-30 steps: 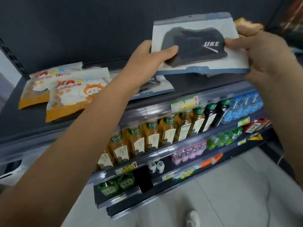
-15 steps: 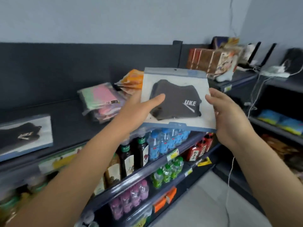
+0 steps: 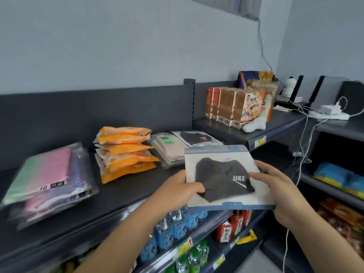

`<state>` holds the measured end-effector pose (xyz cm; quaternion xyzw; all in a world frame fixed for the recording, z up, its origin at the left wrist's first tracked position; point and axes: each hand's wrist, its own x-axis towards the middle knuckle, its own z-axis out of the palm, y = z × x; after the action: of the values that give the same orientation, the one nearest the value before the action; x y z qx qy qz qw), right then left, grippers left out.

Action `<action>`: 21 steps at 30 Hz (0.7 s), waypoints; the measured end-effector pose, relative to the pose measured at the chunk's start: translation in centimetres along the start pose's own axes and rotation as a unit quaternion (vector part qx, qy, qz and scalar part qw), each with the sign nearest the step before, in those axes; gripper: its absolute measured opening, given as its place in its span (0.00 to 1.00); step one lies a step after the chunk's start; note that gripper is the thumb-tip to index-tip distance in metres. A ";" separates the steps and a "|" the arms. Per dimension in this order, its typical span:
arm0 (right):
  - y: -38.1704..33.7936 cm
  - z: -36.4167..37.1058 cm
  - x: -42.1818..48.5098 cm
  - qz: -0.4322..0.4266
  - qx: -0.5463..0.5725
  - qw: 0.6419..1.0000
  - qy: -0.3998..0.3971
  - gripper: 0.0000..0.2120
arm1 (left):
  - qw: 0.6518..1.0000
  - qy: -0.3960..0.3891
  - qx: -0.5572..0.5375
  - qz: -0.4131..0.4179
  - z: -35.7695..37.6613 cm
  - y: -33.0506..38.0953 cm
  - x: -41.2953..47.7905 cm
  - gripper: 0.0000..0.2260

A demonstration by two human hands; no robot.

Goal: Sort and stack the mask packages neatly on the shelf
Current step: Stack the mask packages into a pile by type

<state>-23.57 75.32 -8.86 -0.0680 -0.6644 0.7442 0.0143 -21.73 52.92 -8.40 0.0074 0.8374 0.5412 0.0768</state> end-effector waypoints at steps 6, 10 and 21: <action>-1.2 0.8 8.5 -0.026 -0.026 0.999 0.027 0.15 | 0.998 0.031 0.043 0.045 -1.3 1.8 7.9 0.09; -2.2 2.1 14.0 -0.075 -0.072 0.994 0.021 0.22 | 0.997 0.063 0.028 0.046 -2.5 2.4 12.0 0.05; -1.5 5.6 26.1 -0.124 -0.200 0.968 -0.090 0.25 | 0.972 0.188 0.136 -0.042 -3.5 3.4 20.7 0.06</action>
<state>-50.16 72.90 -8.87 0.0808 -0.8018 0.5912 0.0332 -42.92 53.17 -6.43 -0.1191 0.9022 0.4101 -0.0609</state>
